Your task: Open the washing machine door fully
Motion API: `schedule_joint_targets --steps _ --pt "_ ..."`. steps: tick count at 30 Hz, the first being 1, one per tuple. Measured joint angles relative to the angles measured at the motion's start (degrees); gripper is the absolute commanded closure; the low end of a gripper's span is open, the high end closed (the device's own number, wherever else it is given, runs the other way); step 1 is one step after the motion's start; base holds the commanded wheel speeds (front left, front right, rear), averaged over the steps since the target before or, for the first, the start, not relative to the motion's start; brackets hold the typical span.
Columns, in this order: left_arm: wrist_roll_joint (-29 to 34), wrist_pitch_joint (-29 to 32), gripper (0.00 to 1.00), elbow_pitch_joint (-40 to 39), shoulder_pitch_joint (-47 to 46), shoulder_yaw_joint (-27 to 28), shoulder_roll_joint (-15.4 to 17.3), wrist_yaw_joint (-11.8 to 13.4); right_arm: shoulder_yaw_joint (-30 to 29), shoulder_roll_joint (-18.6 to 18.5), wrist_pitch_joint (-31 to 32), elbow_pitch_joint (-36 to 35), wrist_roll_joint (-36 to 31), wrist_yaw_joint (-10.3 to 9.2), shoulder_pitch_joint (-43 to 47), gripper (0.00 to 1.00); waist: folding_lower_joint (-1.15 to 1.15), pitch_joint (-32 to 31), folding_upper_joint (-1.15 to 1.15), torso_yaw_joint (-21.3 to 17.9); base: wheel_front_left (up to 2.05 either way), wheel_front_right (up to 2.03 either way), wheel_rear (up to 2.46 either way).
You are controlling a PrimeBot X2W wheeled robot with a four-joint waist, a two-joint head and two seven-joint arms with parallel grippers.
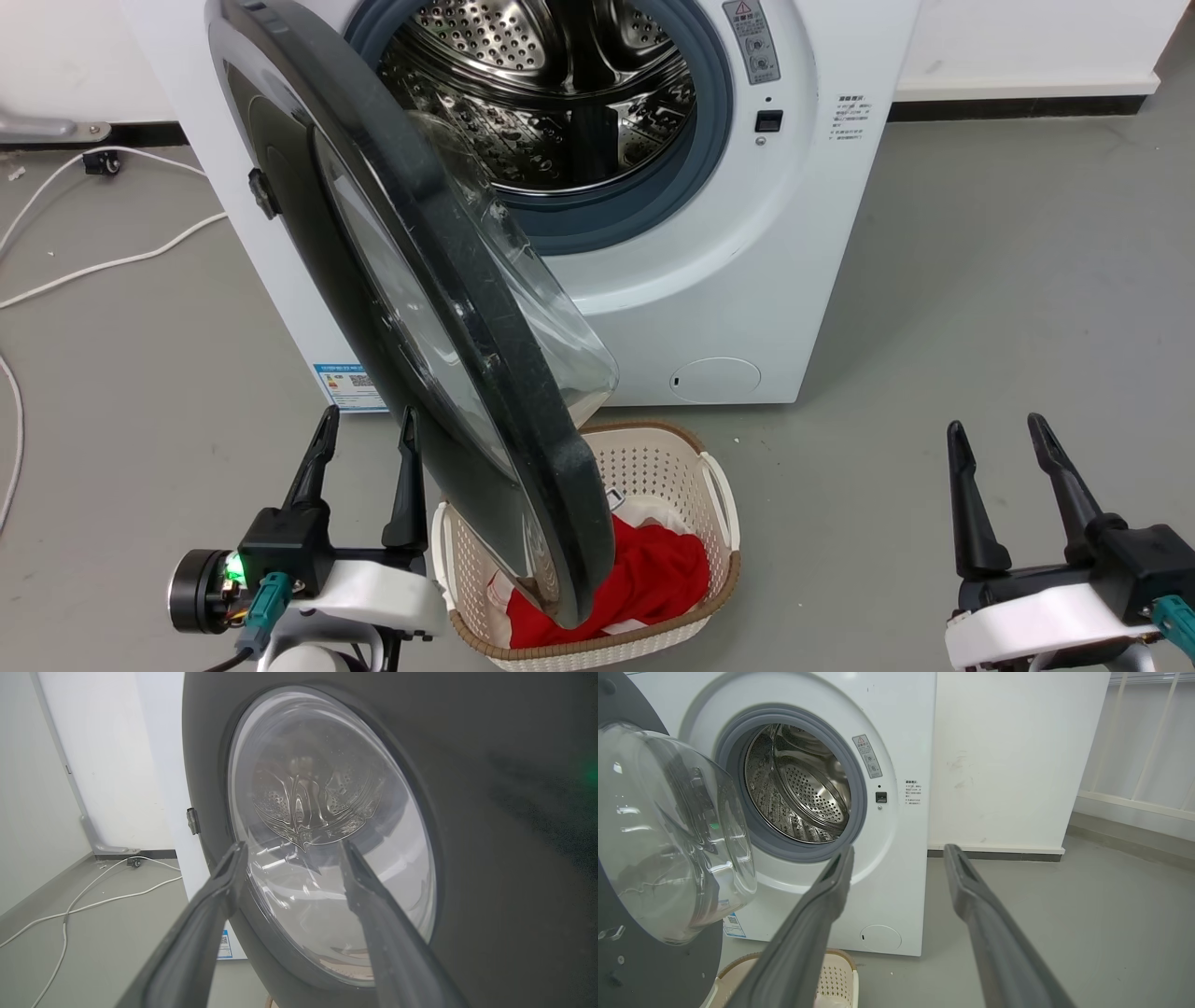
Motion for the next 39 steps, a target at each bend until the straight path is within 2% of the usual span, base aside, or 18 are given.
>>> schedule_joint_targets --steps 8,9,10,11,20,39 --pt "0.32 0.0 0.01 -0.12 0.0 -0.15 0.0 0.02 0.05 0.0 -0.64 1.58 0.07 0.0 -0.49 0.0 0.0 -0.11 0.0 0.14 0.0 0.0 0.0" --pt "0.31 0.0 0.53 -0.26 0.0 -0.15 -0.01 0.03 0.05 0.0 -0.65 1.7 0.13 0.0 -0.53 0.0 0.0 -0.09 0.0 0.14 0.0 0.0 0.0" --pt "0.23 0.0 0.92 -0.45 0.0 -0.11 -0.01 0.04 0.07 0.0 -0.66 1.76 0.18 0.0 -0.53 0.0 0.0 -0.06 0.0 0.13 0.0 0.0 0.0" --pt "0.23 0.0 1.0 -0.57 0.0 -0.08 0.0 0.04 0.11 0.0 -0.67 1.79 0.21 0.0 -0.54 0.0 0.0 0.0 0.0 0.13 0.0 0.0 0.0" --pt "-0.01 -0.01 1.0 -4.38 -1.12 0.46 0.0 0.21 -0.26 0.0 -1.0 2.23 1.45 0.0 -0.9 0.0 0.0 0.31 0.0 0.13 0.0 0.0 0.0" --pt "3.36 -0.01 1.0 -27.13 -6.99 1.83 0.25 1.33 -0.55 0.01 -0.98 2.77 1.8 0.0 -0.91 0.0 0.0 -0.4 0.0 0.21 0.0 0.0 0.0"
